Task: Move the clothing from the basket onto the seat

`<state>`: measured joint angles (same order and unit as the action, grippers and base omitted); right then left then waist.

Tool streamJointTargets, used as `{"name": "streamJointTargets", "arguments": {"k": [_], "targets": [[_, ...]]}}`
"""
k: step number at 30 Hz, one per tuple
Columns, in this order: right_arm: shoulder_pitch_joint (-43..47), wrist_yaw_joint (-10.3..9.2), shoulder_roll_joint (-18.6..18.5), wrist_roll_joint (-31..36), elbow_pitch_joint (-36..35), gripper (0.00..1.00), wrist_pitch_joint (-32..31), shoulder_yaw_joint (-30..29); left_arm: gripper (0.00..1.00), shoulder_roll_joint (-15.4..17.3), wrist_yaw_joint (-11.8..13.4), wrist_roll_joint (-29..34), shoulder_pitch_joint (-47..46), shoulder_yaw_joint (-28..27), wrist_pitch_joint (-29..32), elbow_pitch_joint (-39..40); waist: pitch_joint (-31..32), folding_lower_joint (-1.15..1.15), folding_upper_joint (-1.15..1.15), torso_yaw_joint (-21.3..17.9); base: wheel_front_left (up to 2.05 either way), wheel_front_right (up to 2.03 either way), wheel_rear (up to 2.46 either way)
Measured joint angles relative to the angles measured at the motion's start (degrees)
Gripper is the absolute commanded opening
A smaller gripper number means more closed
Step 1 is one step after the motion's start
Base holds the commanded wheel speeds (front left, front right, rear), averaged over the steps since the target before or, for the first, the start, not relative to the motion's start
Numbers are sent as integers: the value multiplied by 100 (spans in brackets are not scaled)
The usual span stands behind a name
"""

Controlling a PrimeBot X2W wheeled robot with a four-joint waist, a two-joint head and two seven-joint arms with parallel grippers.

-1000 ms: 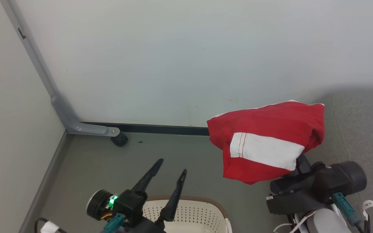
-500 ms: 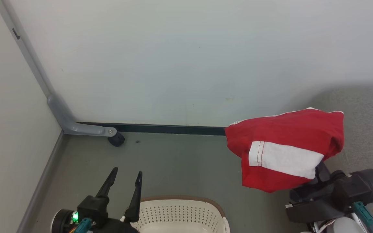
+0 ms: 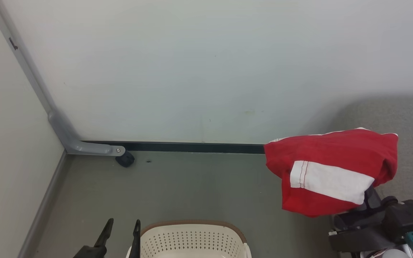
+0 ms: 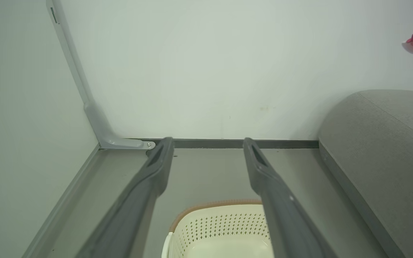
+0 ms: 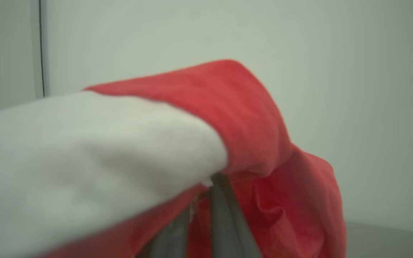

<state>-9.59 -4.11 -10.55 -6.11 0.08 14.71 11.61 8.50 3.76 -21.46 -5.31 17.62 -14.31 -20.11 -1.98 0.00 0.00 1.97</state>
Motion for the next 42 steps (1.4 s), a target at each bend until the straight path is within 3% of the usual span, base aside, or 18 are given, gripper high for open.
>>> {"name": "streamJointTargets", "arguments": {"k": [9,21,42], "targets": [[345,-99,19,-1,-41,0,0,-293,100,-153,19,134,114,-54,0,88,69,0,0,7,0,0,0],[369,-194,-7,1,-237,0,0,-797,100,-186,-199,371,326,-57,0,479,-47,0,0,-277,0,0,0],[419,-252,229,315,-475,0,0,-1072,100,-240,-687,705,80,-49,0,809,-443,0,0,-1743,0,0,0]]}}
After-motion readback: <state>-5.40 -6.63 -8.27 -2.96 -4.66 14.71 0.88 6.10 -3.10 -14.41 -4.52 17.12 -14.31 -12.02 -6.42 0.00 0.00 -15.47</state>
